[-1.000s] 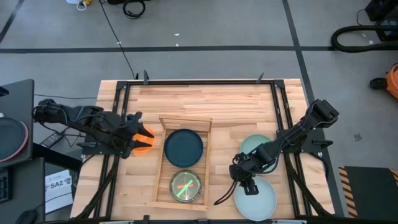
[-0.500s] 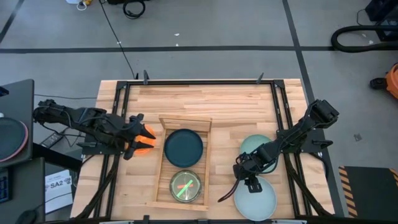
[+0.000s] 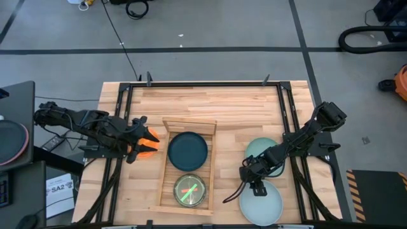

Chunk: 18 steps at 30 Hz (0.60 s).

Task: Place and stack plates onto a shelf
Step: Stack the big gray plate on top of the big black plate on the shelf

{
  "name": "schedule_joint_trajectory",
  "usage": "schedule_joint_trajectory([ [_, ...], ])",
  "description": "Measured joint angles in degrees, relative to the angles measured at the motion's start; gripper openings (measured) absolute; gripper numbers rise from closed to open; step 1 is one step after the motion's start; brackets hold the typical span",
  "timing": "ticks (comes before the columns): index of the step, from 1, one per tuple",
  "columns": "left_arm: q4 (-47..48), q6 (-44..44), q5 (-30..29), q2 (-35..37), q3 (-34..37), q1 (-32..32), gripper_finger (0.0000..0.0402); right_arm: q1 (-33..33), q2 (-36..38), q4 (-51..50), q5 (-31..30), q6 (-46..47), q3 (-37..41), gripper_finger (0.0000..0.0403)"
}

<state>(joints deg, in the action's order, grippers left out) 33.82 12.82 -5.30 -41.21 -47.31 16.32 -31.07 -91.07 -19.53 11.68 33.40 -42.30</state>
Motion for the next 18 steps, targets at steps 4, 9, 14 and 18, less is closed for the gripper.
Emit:
schedule_joint_trajectory([
  [4,0.0,0.0,0.0,0.0,0.0,0.0,0.0176,0.0,0.0,0.0,0.0,-0.7,0.4,0.019],
  [9,0.0,0.0,0.0,0.0,0.0,0.0,0.0176,0.0,0.0,-0.1,0.0,-0.9,0.4,0.0181],
  [14,0.1,0.0,0.0,0.0,0.0,0.0,0.0176,0.0,0.0,-0.2,0.0,-1.0,0.5,0.0145],
  [18,0.1,0.0,0.0,0.0,0.0,0.0,0.0176,0.0,0.0,-0.2,0.0,-1.0,0.5,0.0107],
])
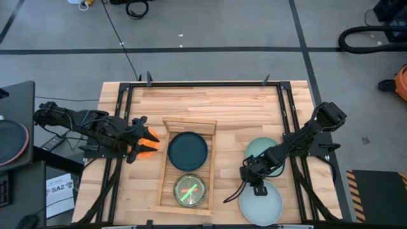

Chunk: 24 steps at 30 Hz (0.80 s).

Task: Place and stack plates onto a shelf
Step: Stack the big gray plate on top of the big black plate on the shelf

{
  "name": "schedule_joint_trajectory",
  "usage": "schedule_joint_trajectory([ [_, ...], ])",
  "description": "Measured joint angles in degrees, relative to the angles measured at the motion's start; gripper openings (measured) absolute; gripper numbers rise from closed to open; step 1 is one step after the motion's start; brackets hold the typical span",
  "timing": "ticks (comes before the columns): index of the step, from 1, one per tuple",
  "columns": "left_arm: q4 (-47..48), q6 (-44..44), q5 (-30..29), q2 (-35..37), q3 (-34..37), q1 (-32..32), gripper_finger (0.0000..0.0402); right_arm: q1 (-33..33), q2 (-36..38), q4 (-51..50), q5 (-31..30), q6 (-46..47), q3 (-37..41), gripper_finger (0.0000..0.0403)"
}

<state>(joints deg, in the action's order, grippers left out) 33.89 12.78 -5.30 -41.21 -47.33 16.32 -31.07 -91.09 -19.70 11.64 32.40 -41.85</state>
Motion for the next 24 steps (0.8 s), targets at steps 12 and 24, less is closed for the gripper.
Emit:
schedule_joint_trajectory([
  [12,0.1,0.0,0.0,0.0,0.0,0.0,0.0176,0.0,0.0,1.0,0.5,0.0,0.0,0.0015],
  [24,0.4,0.0,0.0,0.0,0.0,0.0,0.0176,1.5,-0.1,1.3,0.9,-1.4,-2.4,0.0017],
])
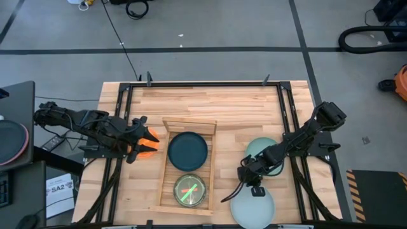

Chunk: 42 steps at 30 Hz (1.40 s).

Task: Place and stack plates onto a shelf
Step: Stack the big gray plate on top of the big black plate on the shelf

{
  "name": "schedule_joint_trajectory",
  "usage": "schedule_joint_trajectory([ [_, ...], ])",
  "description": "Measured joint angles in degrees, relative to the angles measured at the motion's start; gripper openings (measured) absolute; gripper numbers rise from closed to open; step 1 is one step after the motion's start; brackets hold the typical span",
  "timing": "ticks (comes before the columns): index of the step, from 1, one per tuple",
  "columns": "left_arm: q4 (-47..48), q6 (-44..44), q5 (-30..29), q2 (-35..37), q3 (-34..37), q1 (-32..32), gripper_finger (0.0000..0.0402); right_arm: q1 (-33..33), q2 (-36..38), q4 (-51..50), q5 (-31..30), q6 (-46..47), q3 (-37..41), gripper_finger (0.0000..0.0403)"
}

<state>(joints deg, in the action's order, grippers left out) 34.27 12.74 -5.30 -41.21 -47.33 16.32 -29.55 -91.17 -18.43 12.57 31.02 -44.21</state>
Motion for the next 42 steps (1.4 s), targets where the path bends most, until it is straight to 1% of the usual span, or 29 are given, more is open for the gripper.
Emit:
schedule_joint_trajectory([
  [4,0.3,0.0,0.0,0.0,0.0,0.0,0.0176,1.6,0.0,-4.0,0.6,-2.9,-3.7,0.0018],
  [12,0.3,0.0,0.0,0.0,0.0,0.0,0.0176,5.6,0.0,-17.9,0.8,-9.7,-12.5,0.0018],
  [16,0.3,-0.1,0.0,0.0,0.0,0.0,0.0176,7.7,0.0,-24.2,-0.3,-12.2,-16.8,0.0018],
  [23,0.3,-0.1,0.0,0.0,0.0,0.0,0.0176,11.8,0.0,-31.3,-4.5,-15.7,-24.3,0.0018],
  [26,0.3,-0.1,0.0,0.0,0.0,0.0,0.0176,13.8,0.0,-32.5,-5.9,-16.2,-27.0,0.0018],
  [32,0.3,0.0,0.0,0.0,0.0,0.0,0.0176,18.0,0.0,-32.8,-7.0,-16.2,-30.6,0.0018],
  [37,0.3,-0.1,0.0,0.0,0.0,0.0,0.0176,21.2,0.0,-31.9,-9.1,-16.1,-31.6,0.0018],
  [42,0.3,0.0,0.0,0.0,0.0,0.0,0.0176,23.6,0.0,-27.5,-10.2,-15.9,-31.6,0.0018],
])
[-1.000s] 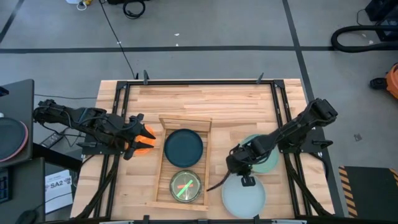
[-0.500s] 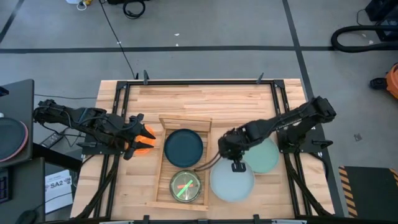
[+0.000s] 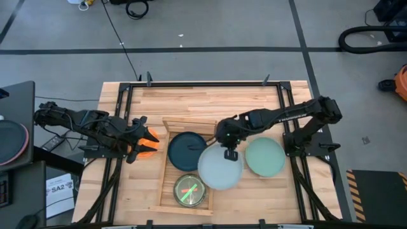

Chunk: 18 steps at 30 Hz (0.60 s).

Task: Place and stack plates onto a shelf
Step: Stack the big gray plate on top of the big black plate on the shelf

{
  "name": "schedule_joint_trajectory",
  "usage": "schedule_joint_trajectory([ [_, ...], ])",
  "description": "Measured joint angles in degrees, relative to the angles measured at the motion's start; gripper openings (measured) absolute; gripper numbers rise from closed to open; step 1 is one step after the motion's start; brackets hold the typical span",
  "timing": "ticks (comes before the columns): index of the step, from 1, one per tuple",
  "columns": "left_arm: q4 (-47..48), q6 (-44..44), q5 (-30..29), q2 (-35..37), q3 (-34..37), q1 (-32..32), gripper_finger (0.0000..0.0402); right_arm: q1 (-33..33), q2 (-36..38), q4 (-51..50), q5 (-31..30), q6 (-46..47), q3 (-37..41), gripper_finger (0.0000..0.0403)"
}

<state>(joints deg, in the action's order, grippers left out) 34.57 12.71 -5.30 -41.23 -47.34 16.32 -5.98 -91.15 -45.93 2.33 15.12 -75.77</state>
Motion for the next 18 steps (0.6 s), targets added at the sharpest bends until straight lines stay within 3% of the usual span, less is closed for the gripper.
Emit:
schedule_joint_trajectory([
  [6,0.0,0.0,0.0,0.0,0.0,0.0,0.0176,1.8,0.0,8.9,-0.2,3.0,0.0,0.0018],
  [18,-0.2,0.0,0.0,0.0,0.0,0.0,0.0176,2.1,-4.5,22.0,-6.1,4.9,0.0,0.0018],
])
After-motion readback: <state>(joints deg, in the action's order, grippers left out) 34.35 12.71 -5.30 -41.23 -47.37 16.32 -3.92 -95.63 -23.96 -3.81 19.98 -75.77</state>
